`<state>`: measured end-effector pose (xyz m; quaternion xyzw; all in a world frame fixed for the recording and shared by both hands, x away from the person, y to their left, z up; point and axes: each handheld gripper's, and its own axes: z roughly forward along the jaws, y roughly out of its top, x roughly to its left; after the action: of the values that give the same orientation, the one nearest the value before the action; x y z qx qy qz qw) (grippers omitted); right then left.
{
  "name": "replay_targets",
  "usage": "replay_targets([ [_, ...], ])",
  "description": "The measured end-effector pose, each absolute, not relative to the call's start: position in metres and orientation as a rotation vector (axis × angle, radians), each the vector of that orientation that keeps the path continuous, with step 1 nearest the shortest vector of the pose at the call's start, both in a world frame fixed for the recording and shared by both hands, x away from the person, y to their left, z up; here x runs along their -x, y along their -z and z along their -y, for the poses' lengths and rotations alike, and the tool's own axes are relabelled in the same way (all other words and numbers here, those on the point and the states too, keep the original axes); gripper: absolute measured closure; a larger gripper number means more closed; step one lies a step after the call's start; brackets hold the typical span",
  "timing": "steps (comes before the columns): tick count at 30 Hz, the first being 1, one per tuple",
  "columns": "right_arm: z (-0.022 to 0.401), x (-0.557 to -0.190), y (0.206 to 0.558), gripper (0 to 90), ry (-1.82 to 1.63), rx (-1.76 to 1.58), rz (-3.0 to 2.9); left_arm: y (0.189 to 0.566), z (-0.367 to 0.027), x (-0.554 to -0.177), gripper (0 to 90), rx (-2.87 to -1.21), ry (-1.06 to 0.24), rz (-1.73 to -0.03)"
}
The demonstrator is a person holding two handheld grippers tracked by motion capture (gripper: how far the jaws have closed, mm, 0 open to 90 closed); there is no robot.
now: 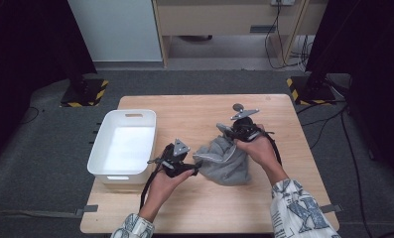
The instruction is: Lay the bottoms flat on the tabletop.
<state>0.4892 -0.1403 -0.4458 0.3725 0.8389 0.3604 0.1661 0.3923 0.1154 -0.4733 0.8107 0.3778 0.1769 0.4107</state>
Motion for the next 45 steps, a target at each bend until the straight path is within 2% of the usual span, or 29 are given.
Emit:
replay_targets([
  [11,0.13,-0.487,0.437,80.1,-1.071,-1.028,-2.39,0.471,-0.117,-0.399,19.8,-2.028,-0.449,-0.958],
  [14,0.125,-0.485,0.435,80.4,-1.092,-1.018,-2.392,0.47,-0.118,-0.399,27.9,-2.019,-0.442,-0.958],
  [31,0.122,-0.471,0.432,80.7,-1.152,-0.939,-2.412,0.478,-0.099,-0.419,41.2,-2.022,-0.425,-0.94],
  [45,0.13,-0.473,0.434,81.0,-1.124,-0.951,-2.41,0.482,-0.084,-0.441,43.7,-2.034,-0.433,-0.936],
])
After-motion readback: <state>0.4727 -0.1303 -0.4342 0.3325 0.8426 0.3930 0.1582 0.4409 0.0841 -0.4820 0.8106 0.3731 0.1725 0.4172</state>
